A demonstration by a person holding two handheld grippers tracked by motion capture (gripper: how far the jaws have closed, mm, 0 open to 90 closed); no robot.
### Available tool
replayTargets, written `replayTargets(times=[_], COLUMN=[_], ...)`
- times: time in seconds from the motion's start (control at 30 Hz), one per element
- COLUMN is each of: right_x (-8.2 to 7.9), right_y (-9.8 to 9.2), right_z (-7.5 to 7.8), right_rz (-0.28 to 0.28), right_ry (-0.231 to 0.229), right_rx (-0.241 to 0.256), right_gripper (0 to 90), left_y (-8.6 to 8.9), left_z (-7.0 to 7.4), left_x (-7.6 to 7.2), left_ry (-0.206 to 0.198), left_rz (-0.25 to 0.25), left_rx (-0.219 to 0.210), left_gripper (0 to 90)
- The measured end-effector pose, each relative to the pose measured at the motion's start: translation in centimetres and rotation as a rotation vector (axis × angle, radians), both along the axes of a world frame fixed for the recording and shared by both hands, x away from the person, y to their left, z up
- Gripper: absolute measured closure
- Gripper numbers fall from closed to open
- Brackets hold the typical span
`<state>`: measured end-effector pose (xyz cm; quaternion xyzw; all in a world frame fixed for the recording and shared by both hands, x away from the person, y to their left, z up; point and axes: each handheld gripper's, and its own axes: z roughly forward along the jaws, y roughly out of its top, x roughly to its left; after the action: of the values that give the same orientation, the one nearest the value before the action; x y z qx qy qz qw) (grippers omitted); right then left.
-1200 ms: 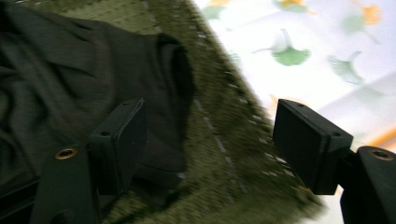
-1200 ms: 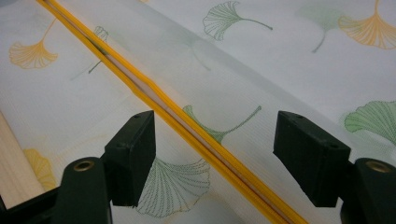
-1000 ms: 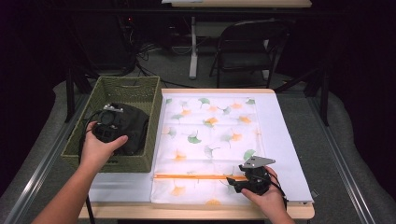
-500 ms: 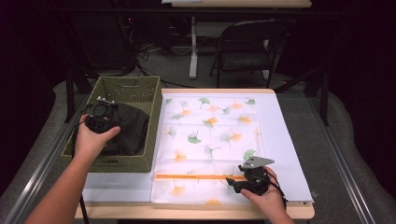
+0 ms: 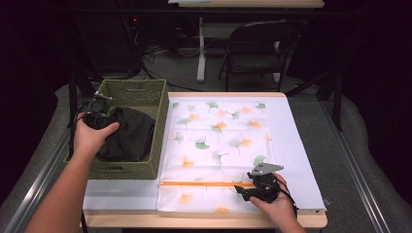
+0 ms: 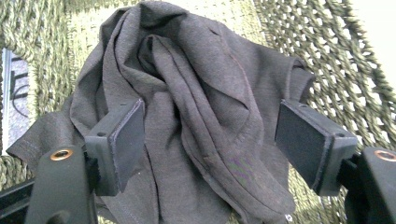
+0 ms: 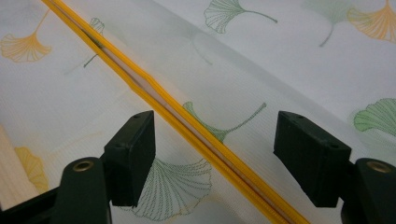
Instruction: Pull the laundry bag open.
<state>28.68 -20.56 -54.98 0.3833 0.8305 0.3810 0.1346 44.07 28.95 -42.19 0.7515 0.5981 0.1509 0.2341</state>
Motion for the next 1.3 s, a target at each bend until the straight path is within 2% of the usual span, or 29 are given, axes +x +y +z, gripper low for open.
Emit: replayTargets(times=[0.23, 0.37, 0.47, 0.57, 0.7, 0.73, 0.83, 0.97, 1.23, 1.3], right_x=[0.1, 0.1, 0.1, 0.1, 0.1, 0.1, 0.1, 0.2, 0.1, 0.1], right_y=[0.0, 0.0, 0.0, 0.0, 0.0, 0.0, -0.1, -0.1, 0.0, 0.0], right_z=[-0.1, -0.1, -0.1, -0.1, -0.1, -0.1, -0.1, -0.2, -0.2, -0.2], right_rz=[0.002, 0.002, -0.002, 0.001, 0.001, 0.0, 0.002, 0.004, 0.003, 0.002], right_ry=[0.002, 0.002, 0.006, 0.004, 0.008, 0.009, 0.01, 0.009, 0.012, 0.012], right_rx=[-0.001, -0.001, 0.002, 0.0, 0.0, 0.0, 0.001, -0.001, 0.001, 0.001], right_gripper=[29.1, 29.0, 29.1, 29.1, 29.1, 29.1, 29.1, 29.1, 29.1, 29.1], left_y=[-0.2, -0.8, -1.1, -1.3, -1.5, -1.6, -1.6, -1.2, -0.4, -0.1], left_z=[-0.5, -1.0, -1.6, -2.0, -2.8, -3.2, -3.4, -3.4, -3.5, -3.6], left_x=[0.7, 1.1, 1.5, 1.8, 2.1, 2.2, 2.3, 2.5, 2.6, 2.7], left_ry=[0.018, 0.026, 0.033, 0.044, 0.06, 0.066, 0.065, 0.059, 0.065, 0.078], left_rz=[0.019, 0.026, 0.03, 0.031, 0.032, 0.038, 0.044, 0.067, 0.099, 0.105], left_rx=[-0.027, -0.025, -0.008, -0.017, -0.006, 0.012, 0.021, 0.059, 0.08, 0.089], left_gripper=[24.8, 24.8, 24.8, 24.8, 24.8, 24.8, 24.7, 20.4, 8.4, 3.6])
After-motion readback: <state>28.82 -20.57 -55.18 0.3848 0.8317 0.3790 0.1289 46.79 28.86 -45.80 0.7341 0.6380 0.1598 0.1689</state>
